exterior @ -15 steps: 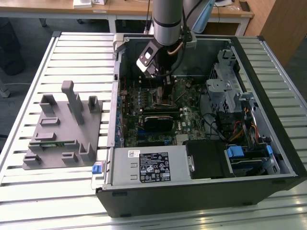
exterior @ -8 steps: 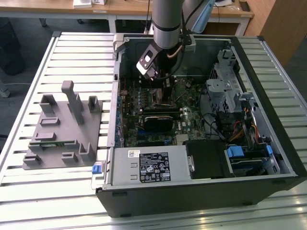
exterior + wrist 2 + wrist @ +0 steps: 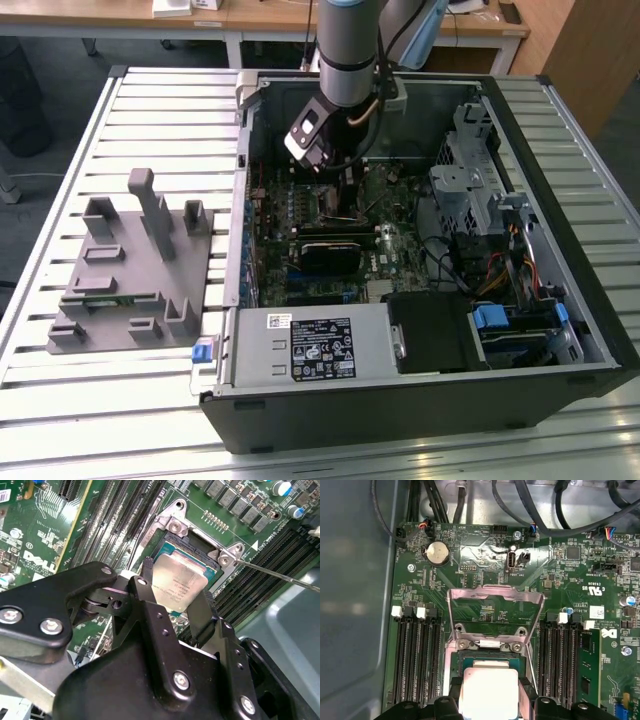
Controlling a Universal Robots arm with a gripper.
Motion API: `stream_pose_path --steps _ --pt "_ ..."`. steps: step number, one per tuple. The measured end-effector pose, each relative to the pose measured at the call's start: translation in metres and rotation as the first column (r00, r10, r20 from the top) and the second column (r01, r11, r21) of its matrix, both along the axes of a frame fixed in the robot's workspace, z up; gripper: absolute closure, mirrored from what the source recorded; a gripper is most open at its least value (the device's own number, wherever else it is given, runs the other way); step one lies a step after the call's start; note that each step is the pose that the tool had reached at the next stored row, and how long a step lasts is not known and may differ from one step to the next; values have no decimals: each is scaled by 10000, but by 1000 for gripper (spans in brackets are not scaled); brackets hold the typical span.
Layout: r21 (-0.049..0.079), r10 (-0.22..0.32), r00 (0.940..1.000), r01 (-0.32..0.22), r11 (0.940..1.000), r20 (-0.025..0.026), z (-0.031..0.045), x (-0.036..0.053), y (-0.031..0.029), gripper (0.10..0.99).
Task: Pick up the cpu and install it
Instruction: 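Place the cpu into insertion slot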
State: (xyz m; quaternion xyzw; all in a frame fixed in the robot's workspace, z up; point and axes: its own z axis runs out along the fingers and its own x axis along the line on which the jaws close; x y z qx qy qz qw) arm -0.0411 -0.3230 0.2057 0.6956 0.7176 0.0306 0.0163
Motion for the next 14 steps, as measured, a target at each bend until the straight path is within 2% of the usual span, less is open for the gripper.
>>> stream_pose_path --steps 14 --pt "0 -37 10000 37 10000 0 -65 0 0 561"
